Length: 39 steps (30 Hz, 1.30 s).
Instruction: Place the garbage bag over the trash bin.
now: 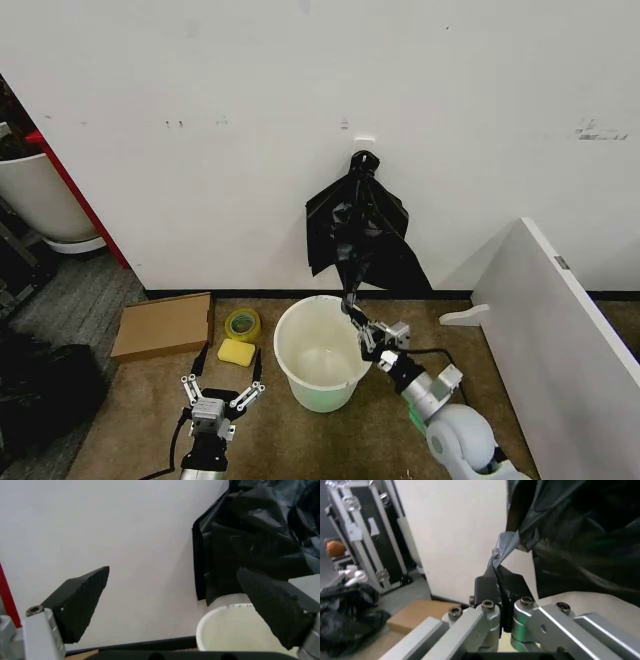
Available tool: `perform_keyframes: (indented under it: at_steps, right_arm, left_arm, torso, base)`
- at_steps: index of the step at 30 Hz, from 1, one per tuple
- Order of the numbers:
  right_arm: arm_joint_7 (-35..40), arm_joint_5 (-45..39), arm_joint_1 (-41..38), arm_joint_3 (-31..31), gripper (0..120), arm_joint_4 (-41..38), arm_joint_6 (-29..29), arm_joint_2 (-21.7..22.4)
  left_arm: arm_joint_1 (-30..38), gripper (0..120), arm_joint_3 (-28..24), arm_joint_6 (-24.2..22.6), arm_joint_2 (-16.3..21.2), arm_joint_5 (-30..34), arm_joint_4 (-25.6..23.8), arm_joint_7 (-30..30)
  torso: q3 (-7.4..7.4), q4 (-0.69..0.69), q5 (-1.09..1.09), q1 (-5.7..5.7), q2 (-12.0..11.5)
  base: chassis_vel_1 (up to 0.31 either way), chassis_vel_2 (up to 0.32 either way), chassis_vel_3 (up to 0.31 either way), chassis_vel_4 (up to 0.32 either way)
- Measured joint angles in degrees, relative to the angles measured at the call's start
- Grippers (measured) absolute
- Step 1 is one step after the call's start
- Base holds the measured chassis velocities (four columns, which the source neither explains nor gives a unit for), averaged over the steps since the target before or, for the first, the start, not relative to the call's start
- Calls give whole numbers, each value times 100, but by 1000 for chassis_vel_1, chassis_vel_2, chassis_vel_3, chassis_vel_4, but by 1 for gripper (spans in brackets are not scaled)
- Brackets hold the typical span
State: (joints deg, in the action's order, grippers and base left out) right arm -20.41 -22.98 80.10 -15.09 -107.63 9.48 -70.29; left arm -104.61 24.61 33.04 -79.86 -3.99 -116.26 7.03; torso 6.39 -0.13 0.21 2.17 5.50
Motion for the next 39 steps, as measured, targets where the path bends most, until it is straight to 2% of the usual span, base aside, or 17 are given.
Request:
perform_keyframes:
  at_steps: [15, 25, 33, 36, 39]
  right_arm:
    - [-174, 575, 390, 42, 0, -139, 340, 210]
    - [-1269, 734, 542, -183, 0, 34, 1038, 424]
    - [-1869, 636, 587, -342, 0, 90, 1124, 498]
    - [-1926, 702, 595, -342, 0, 112, 1183, 488]
    - [-1641, 740, 554, -281, 0, 155, 1220, 449]
  left_arm:
    - [4, 100, -2, 4, 42, 12, 16, 7]
    - [-18, 100, 19, 4, 102, 14, -1, 6]
    - [-47, 100, 24, 18, 104, 13, -7, 6]
    - [-54, 100, 27, 39, 106, 13, -7, 6]
    - [-52, 100, 7, 56, 113, 14, -15, 7]
  torso:
    - [0, 0, 0, 0, 0]
    - [0, 0, 0, 0, 0]
    - [0, 0, 0, 0, 0]
    - [0, 0, 0, 0, 0]
    - [0, 0, -1, 1, 0]
  base:
    - [0, 0, 0, 0]
    - [0, 0, 0, 0]
    - [0, 0, 0, 0]
    - [0, 0, 0, 0]
    - [0, 0, 0, 0]
